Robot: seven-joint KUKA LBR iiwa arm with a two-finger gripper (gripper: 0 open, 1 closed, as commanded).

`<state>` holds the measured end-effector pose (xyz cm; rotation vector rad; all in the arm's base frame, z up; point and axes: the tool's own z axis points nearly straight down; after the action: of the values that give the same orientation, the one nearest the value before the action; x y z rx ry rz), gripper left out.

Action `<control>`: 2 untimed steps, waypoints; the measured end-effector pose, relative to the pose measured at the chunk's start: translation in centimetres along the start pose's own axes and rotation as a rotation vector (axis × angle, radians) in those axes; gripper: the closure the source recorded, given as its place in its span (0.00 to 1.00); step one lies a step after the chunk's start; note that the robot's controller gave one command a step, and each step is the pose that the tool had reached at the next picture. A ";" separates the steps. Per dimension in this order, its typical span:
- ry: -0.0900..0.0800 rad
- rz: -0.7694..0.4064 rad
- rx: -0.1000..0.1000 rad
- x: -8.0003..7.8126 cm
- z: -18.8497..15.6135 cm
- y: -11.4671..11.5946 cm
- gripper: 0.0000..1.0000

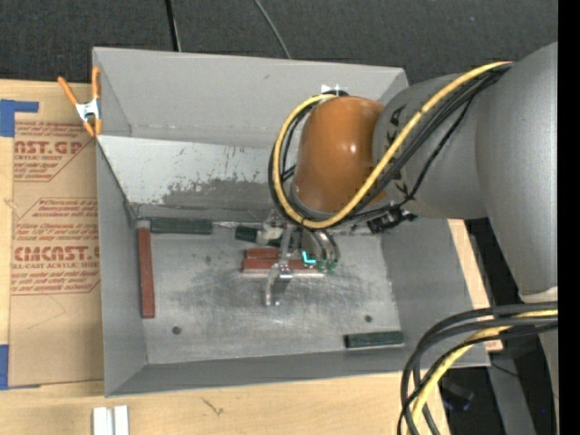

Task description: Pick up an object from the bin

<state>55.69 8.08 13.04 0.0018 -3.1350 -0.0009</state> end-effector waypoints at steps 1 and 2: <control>-0.007 0.001 -0.001 -0.2 -0.4 0.0 0.00; -0.014 0.113 -0.004 -1.5 5.4 -4.2 1.00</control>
Offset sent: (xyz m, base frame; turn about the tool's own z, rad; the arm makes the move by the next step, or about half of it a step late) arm 0.0112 -0.0447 -0.0604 0.1146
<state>57.18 3.85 7.64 -0.1753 -3.1440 -0.0071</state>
